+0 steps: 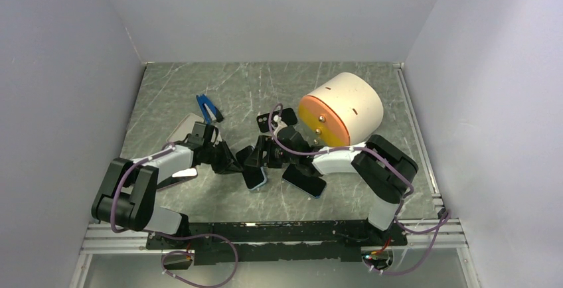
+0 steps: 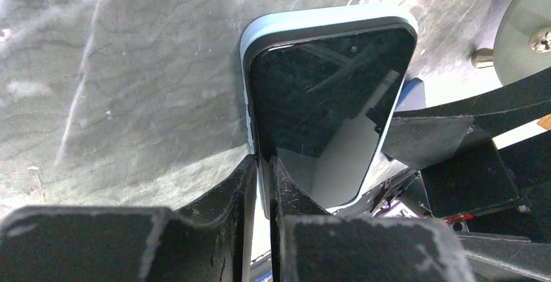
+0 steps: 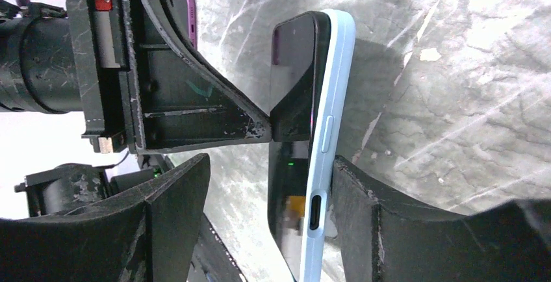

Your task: Put the phone into the phone case

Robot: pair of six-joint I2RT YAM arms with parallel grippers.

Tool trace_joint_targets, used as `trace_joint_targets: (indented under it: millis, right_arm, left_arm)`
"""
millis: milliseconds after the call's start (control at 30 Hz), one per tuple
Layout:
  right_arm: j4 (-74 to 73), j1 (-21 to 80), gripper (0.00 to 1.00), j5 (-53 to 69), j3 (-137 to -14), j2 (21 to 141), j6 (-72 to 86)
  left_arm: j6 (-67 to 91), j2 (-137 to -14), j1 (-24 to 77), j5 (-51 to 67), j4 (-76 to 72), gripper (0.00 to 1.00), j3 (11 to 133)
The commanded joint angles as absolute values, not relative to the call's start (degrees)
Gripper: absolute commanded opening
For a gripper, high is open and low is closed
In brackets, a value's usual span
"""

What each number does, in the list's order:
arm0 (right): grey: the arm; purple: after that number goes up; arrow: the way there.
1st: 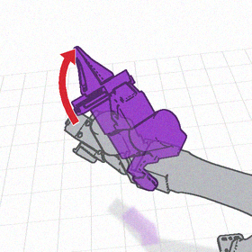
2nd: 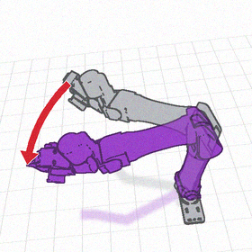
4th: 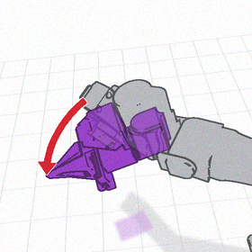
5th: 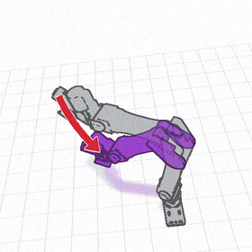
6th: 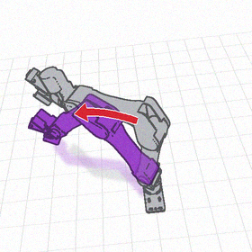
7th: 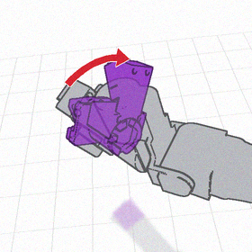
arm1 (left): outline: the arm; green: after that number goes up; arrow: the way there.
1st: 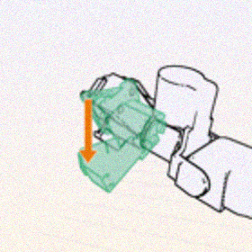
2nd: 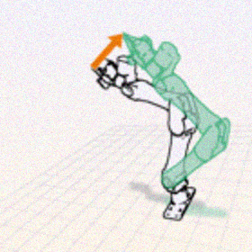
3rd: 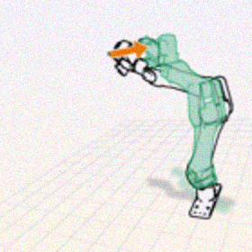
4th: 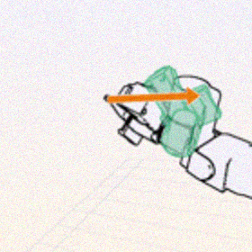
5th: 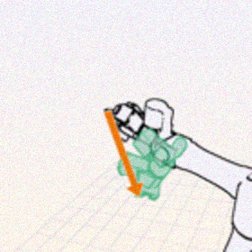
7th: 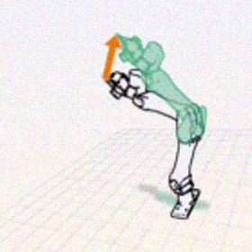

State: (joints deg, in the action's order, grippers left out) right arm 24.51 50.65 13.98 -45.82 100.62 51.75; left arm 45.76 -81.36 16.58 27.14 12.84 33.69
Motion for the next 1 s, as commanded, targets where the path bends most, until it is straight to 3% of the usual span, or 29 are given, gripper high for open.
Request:
trace_joint_targets:
  millis: [0,567,833,967]
  right_arm:
    - [30.5,51.58,0.68,18.52,-47.86,100.02,52.87]
    - [26.3,51.59,0.35,17.05,-48.96,102.82,51.68]
    - [28.2,51.28,0.01,17.8,-47.71,101.13,51.84]
    - [32.92,50.6,0.0,19.46,-45.35,98.95,52.92]
  left_arm:
    - [45.38,-80.37,17.31,28.08,12.97,0.15,32.78]
    - [45.84,-80.62,17.31,28.26,12.28,0.15,32.15]
    - [45.84,-76.47,17.29,27.27,15.64,0.17,33.12]
    - [45.61,-72.27,17.08,27.36,20.46,0.25,35.36]
